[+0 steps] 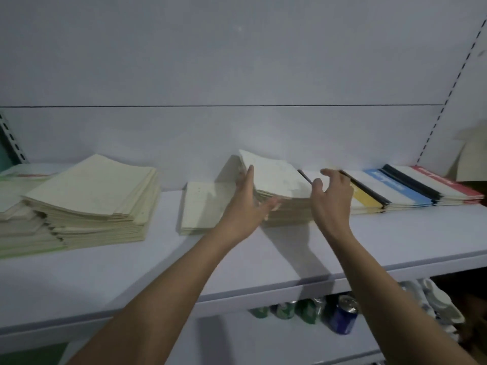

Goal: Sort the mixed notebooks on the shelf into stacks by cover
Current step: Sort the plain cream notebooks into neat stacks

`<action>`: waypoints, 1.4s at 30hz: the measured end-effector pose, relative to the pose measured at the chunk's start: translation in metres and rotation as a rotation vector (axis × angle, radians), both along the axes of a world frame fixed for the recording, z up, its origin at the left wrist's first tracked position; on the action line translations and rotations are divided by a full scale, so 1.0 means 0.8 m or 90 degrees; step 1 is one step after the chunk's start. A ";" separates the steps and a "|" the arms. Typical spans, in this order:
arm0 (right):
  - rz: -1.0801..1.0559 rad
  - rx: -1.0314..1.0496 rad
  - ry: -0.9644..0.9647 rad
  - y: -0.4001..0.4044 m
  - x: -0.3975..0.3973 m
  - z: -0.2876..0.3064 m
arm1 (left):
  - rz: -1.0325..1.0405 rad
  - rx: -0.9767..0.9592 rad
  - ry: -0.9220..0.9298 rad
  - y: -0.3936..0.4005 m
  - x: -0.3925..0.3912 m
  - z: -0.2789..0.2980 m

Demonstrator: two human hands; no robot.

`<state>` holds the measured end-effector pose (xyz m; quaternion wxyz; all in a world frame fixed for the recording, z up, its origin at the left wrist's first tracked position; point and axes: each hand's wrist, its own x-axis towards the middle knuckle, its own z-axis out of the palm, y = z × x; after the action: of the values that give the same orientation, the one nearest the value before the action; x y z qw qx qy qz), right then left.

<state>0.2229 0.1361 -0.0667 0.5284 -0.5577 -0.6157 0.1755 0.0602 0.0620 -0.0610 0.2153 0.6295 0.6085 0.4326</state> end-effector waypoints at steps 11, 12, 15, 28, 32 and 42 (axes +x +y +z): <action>0.135 -0.232 -0.085 0.023 0.030 -0.004 | 0.002 -0.078 0.005 0.037 0.020 -0.010; 0.097 -0.197 -0.133 0.021 0.029 0.004 | -0.005 -0.074 -0.002 0.030 0.015 -0.006; 0.039 -0.020 -0.108 0.002 0.013 0.045 | 0.014 -0.055 0.037 0.001 -0.015 0.014; 0.533 0.008 -0.353 -0.128 -0.274 0.088 | 0.429 -0.100 0.344 -0.168 -0.321 0.097; 0.535 0.015 -0.498 -0.161 -0.371 0.078 | 0.425 -0.153 0.308 -0.208 -0.381 0.087; 0.424 0.078 -0.631 -0.185 -0.425 0.031 | 0.283 -0.046 0.122 -0.238 -0.452 0.088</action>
<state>-0.1173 -0.0121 -0.0415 0.1262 -0.3185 -0.9394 0.0150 -0.3011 -0.1282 0.0090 0.0785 0.5100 0.7650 0.3854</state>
